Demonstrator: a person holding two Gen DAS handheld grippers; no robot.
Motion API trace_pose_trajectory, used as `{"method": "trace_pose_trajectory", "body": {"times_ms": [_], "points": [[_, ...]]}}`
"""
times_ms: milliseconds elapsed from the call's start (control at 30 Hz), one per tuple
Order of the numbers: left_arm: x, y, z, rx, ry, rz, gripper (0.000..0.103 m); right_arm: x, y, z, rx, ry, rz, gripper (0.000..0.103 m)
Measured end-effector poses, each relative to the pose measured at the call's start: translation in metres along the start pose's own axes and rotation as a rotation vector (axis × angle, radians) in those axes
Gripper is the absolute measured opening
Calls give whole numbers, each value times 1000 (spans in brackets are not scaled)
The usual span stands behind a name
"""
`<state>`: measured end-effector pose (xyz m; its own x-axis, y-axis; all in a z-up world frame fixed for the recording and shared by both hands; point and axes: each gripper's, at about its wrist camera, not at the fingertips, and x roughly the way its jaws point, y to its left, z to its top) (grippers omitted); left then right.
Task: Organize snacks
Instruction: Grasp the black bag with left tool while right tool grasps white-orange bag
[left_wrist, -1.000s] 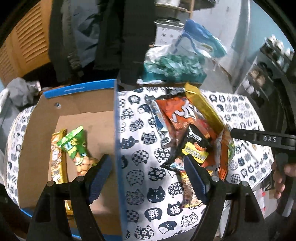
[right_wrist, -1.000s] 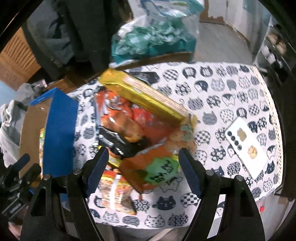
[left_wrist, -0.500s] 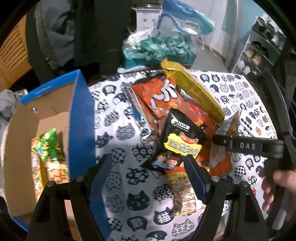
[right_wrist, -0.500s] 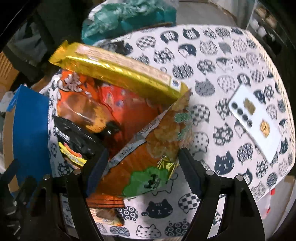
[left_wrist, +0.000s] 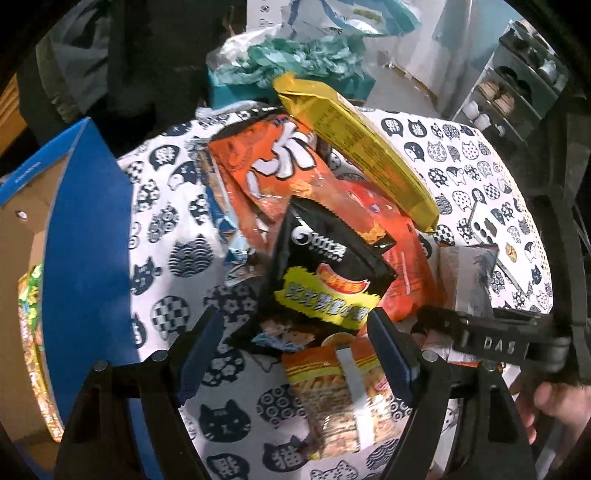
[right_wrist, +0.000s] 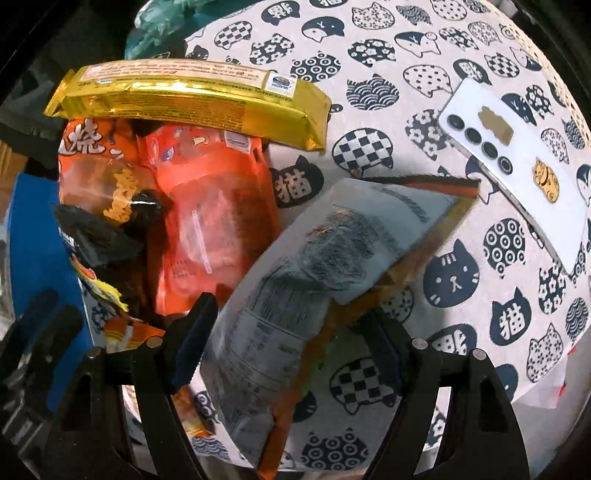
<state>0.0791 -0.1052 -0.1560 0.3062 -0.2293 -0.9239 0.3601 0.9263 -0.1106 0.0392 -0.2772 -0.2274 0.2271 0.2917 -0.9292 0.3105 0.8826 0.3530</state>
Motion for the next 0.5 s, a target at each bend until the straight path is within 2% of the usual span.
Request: {"method": "trace_pose_trajectory", "body": {"times_ms": [67,100,133,333,500], "points": [[5,-3,1,1,6,-13,81,-4,-5,-6,-26,-4,-13,64],[7,-4,1,3,10,-15,81,-5,-5,-7,-49,-2,-20,52],[9,-7,2,8,16,-15,81,-6,-7,-8,-64,0,-24,48],[27,-15,6,35,44,13,81,-13,-11,-9,-149,-32,-85,42],[37,-19,9,57,43,29,81,-20,-13,-2,-168,-53,-107,41]]}}
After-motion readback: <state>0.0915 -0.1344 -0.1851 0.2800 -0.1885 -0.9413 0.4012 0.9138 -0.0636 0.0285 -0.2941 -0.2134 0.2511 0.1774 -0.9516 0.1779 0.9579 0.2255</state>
